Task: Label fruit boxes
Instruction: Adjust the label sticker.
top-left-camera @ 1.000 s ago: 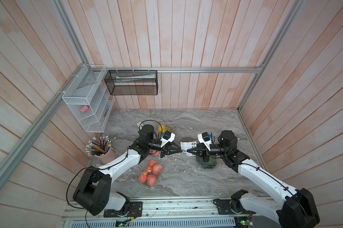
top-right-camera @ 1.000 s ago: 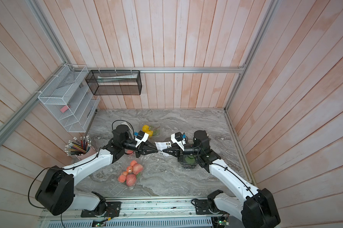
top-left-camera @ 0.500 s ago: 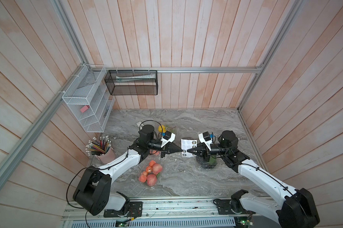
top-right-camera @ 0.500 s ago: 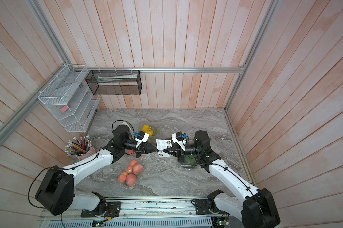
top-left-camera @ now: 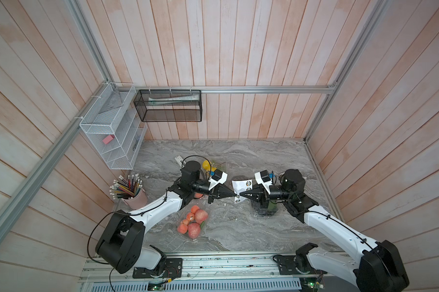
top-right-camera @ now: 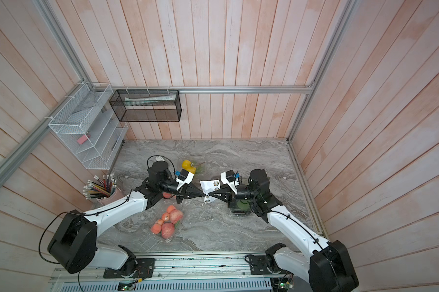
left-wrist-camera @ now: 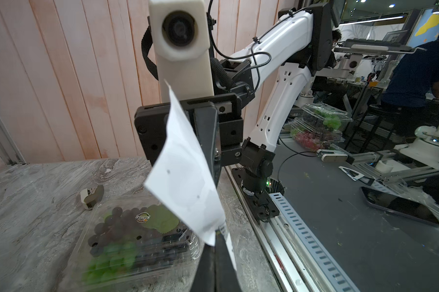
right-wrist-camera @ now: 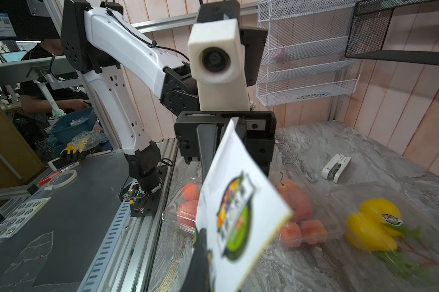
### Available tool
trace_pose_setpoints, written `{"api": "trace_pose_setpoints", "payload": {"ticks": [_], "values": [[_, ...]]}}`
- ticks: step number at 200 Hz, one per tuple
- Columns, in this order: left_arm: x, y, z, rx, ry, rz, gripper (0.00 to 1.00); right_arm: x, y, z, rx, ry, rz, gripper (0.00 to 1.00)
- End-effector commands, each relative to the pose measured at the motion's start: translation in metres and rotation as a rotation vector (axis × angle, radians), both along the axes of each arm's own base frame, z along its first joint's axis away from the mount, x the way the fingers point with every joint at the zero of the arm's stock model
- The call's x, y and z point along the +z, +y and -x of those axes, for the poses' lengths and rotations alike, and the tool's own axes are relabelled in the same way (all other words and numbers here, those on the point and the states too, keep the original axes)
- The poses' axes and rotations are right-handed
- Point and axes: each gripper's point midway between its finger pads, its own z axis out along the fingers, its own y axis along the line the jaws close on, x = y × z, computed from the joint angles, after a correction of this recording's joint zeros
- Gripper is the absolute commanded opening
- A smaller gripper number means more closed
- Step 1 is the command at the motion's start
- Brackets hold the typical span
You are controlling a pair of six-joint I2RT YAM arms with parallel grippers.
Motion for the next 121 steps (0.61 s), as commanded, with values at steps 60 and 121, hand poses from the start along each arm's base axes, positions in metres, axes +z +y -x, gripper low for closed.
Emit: {"api": "trace_pose_setpoints", "payload": {"ticks": [60, 121], "values": [[0.003, -0.006, -0.02, 0.132, -0.071, -0.011, 0.0, 0.002, -0.006, 0.006, -0.029, -0.002, -0.022, 0.0], [0.012, -0.009, -0.011, 0.072, -0.073, 0.033, 0.0, 0.002, -0.006, 0.001, -0.053, -0.006, -0.031, 0.0]]}}
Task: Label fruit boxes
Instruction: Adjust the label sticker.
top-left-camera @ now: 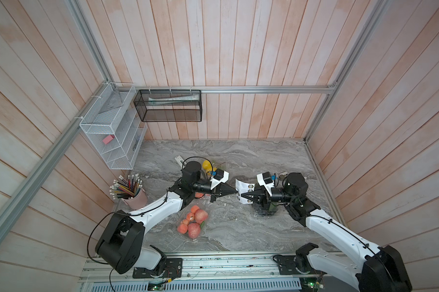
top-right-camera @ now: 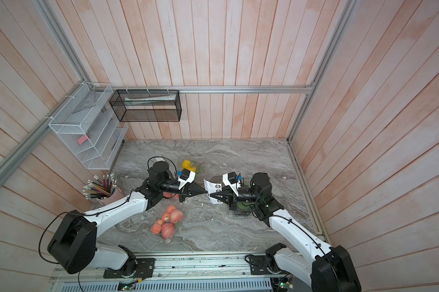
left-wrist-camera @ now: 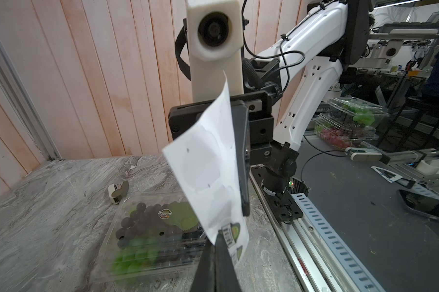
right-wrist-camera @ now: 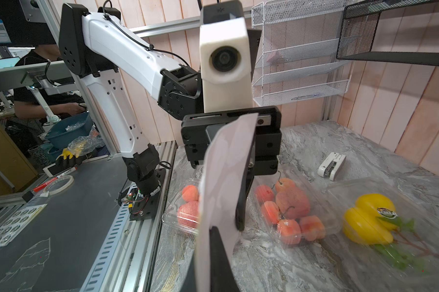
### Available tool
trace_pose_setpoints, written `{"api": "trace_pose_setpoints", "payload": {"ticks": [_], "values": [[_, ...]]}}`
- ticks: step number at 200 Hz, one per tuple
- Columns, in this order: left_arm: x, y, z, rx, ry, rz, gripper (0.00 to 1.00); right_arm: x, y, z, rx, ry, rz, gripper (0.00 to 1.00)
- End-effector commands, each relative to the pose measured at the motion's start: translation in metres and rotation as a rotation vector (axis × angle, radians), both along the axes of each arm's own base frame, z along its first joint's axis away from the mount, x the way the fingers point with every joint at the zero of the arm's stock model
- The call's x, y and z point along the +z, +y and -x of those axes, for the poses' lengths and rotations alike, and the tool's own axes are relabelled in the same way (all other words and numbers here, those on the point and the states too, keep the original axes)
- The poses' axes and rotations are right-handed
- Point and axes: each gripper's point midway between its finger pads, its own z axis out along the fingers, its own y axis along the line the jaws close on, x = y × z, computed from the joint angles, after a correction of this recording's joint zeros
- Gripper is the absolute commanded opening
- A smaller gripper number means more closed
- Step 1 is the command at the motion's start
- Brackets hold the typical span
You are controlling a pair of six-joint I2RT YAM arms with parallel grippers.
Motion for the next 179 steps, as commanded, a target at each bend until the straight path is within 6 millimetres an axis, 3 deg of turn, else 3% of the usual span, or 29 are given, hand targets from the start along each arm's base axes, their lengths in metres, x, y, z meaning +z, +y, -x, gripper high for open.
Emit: {"api": "trace_pose_setpoints", "payload": {"ticks": [1, 87, 167, 179], "values": [[0.011, -0.003, 0.004, -0.025, -0.024, 0.033, 0.0, 0.003, -0.001, -0.003, -0.02, -0.014, -0.016, 0.0], [0.015, -0.009, 0.016, -0.072, -0.02, 0.044, 0.0, -0.001, -0.003, -0.023, -0.14, -0.058, 0.004, 0.0], [0.014, -0.009, 0.013, -0.046, -0.026, 0.033, 0.0, 0.003, -0.008, -0.017, -0.158, -0.085, -0.009, 0.0], [0.013, -0.008, 0.013, -0.046, -0.023, 0.031, 0.11, 0.003, -0.01, -0.017, -0.171, -0.093, -0.002, 0.0]]}}
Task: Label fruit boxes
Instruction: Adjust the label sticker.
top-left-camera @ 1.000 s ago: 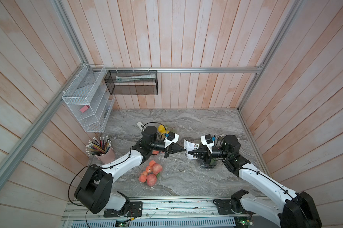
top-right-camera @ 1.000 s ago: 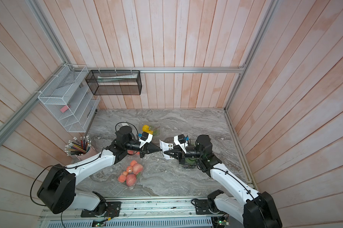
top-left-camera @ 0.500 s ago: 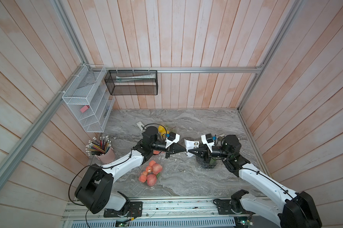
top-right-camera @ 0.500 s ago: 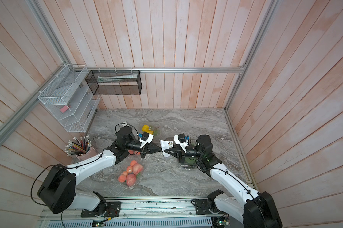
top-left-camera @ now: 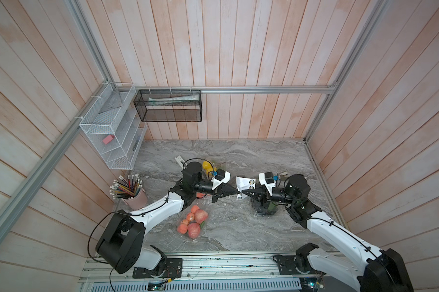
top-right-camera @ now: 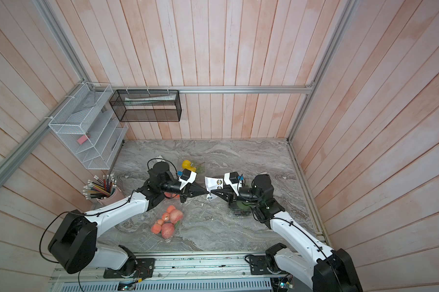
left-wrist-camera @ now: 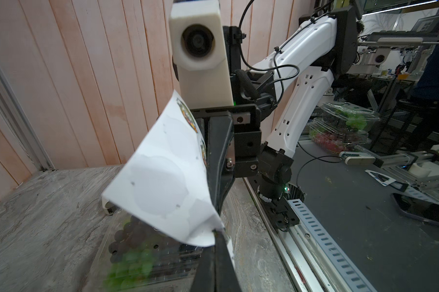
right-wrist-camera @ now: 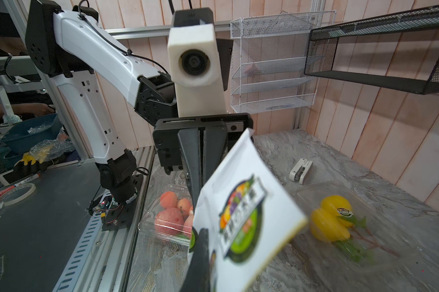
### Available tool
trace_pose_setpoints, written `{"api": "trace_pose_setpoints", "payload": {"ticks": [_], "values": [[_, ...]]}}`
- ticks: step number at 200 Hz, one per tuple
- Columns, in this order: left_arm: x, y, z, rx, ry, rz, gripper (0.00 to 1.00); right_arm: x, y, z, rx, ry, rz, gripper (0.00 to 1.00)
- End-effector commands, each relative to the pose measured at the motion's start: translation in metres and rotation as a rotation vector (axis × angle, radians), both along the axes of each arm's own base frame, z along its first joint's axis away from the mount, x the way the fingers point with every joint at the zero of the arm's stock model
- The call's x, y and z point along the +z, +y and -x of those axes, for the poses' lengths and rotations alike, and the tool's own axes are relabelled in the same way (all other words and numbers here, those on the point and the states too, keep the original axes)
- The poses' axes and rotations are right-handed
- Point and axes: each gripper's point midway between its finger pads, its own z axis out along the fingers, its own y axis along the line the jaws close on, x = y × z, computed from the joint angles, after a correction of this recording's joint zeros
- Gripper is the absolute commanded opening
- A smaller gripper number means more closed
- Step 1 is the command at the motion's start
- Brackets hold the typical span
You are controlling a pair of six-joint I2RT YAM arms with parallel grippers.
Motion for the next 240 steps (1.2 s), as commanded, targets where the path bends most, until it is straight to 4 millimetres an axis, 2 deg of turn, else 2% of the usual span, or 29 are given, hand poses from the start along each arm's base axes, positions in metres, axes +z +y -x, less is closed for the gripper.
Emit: {"api": "trace_pose_setpoints", "payload": {"ticks": [1, 18, 53, 100, 122, 132, 141, 168, 202, 234, 240], "values": [[0.006, -0.002, 0.006, -0.02, -0.019, 0.009, 0.11, -0.002, -0.005, -0.003, -0.052, -0.014, 0.013, 0.0], [0.004, -0.001, 0.007, -0.025, -0.014, 0.007, 0.2, 0.0, -0.006, -0.002, -0.057, -0.021, 0.012, 0.0], [0.006, -0.002, 0.008, -0.035, -0.01, 0.011, 0.21, 0.004, -0.006, -0.001, -0.046, -0.029, 0.001, 0.0], [0.006, -0.002, 0.006, -0.021, -0.003, 0.008, 0.03, 0.003, -0.005, 0.002, -0.028, -0.026, 0.003, 0.0], [0.004, -0.002, 0.005, -0.011, -0.003, 0.004, 0.0, 0.004, -0.006, 0.008, -0.004, -0.011, -0.003, 0.0], [0.004, -0.002, 0.005, -0.011, -0.003, 0.004, 0.0, 0.003, -0.006, 0.011, 0.007, 0.004, -0.005, 0.16], [0.005, -0.002, 0.005, -0.013, -0.005, 0.005, 0.0, 0.002, -0.006, 0.013, 0.017, 0.013, -0.003, 0.24], [0.007, -0.002, 0.006, -0.025, -0.009, 0.012, 0.0, -0.002, -0.005, 0.014, 0.031, 0.03, 0.009, 0.28], [0.007, -0.002, 0.007, -0.03, -0.007, 0.013, 0.0, 0.0, -0.002, 0.013, 0.055, 0.031, 0.004, 0.19], [0.006, -0.002, 0.006, -0.019, -0.009, 0.012, 0.0, -0.001, -0.001, 0.016, 0.081, 0.038, 0.005, 0.0], [0.006, -0.002, 0.006, -0.018, -0.01, 0.012, 0.0, -0.001, -0.001, 0.017, 0.087, 0.038, 0.003, 0.0]]}}
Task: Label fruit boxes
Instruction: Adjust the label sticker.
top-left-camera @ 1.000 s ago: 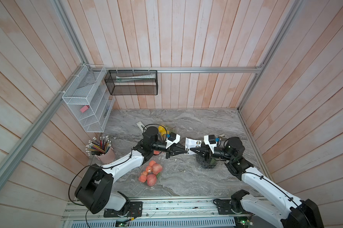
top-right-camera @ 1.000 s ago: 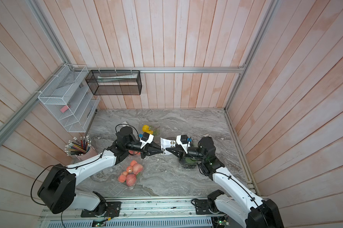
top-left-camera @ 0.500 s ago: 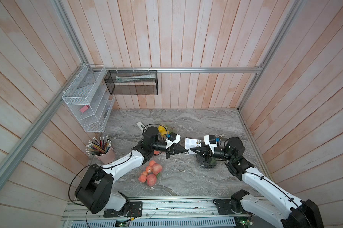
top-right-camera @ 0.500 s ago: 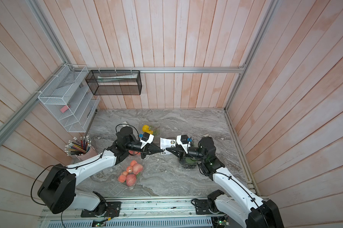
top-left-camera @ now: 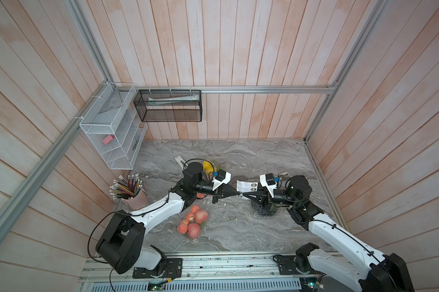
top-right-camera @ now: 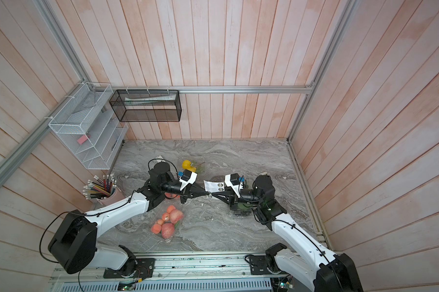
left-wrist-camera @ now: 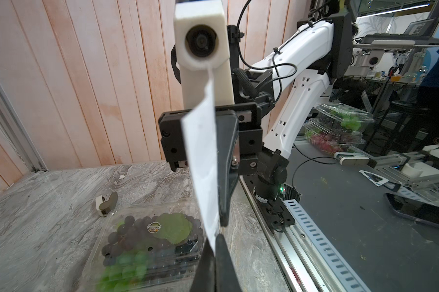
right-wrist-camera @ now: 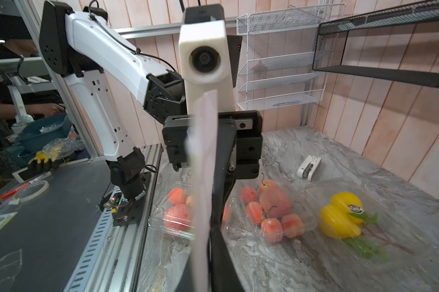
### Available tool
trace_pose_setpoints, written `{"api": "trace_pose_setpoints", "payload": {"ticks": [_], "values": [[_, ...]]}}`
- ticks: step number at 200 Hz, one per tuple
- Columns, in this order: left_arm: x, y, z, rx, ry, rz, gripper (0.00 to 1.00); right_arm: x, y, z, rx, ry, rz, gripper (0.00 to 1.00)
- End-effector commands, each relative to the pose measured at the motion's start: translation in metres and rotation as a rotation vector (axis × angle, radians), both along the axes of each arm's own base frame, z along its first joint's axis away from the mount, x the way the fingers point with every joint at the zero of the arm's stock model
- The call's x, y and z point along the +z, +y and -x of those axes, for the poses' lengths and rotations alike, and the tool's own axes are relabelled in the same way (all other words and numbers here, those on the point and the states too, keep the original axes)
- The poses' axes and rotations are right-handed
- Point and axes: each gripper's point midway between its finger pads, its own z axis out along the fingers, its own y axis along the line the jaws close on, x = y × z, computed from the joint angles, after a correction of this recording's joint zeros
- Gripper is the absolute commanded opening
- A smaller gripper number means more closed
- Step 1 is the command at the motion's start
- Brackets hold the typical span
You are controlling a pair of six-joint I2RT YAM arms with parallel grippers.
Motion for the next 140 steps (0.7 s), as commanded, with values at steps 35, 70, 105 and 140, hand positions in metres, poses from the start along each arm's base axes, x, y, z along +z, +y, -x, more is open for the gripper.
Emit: {"api": "trace_pose_setpoints", "payload": {"ticks": [35, 70, 105, 140], "values": [[0.005, -0.002, 0.0, -0.009, -0.023, 0.015, 0.0, 0.003, 0.002, 0.01, 0.078, 0.026, -0.018, 0.0], [0.006, -0.005, 0.002, -0.029, -0.025, 0.018, 0.0, -0.001, 0.003, 0.003, 0.044, 0.016, -0.008, 0.0], [0.006, -0.005, 0.006, -0.043, -0.027, 0.02, 0.0, -0.002, 0.003, -0.004, 0.01, -0.002, -0.002, 0.0], [0.008, -0.005, 0.01, -0.06, -0.033, 0.027, 0.0, -0.006, 0.003, -0.005, 0.011, 0.008, 0.002, 0.0]]}}
